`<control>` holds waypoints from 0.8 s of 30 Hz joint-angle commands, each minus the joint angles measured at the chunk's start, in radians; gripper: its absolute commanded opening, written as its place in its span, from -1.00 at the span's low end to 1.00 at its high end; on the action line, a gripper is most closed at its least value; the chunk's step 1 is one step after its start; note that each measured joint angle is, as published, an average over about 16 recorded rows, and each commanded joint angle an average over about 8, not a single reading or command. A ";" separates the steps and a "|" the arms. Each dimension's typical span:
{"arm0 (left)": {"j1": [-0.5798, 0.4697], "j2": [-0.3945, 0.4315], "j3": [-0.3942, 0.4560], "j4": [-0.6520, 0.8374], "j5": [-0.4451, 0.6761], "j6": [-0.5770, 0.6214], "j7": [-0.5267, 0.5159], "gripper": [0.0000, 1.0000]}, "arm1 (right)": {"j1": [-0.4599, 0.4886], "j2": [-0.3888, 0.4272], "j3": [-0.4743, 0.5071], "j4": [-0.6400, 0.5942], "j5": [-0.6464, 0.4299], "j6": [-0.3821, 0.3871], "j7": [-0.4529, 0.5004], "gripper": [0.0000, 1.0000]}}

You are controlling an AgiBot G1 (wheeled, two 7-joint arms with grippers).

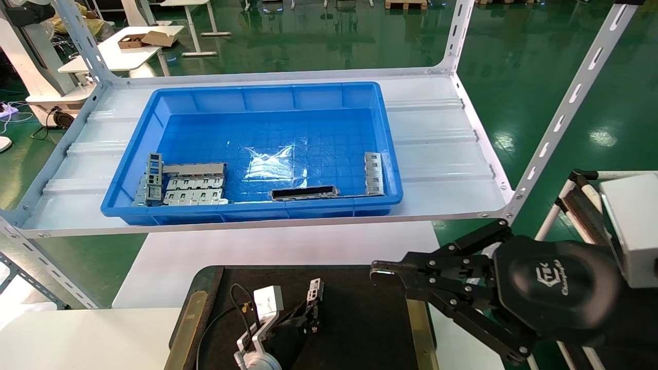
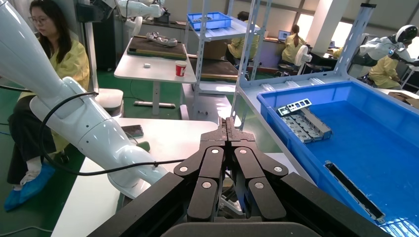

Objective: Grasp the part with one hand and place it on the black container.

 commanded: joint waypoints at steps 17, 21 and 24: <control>-0.018 -0.040 0.040 -0.061 -0.006 0.005 0.007 1.00 | 0.000 0.000 -0.001 0.000 0.001 0.000 0.000 1.00; -0.008 -0.100 0.029 -0.132 0.037 0.073 0.016 1.00 | 0.000 0.000 -0.001 0.000 0.001 0.001 -0.001 1.00; 0.003 -0.157 0.014 -0.195 0.066 0.148 0.022 1.00 | 0.000 0.001 -0.001 0.000 0.001 0.001 -0.001 1.00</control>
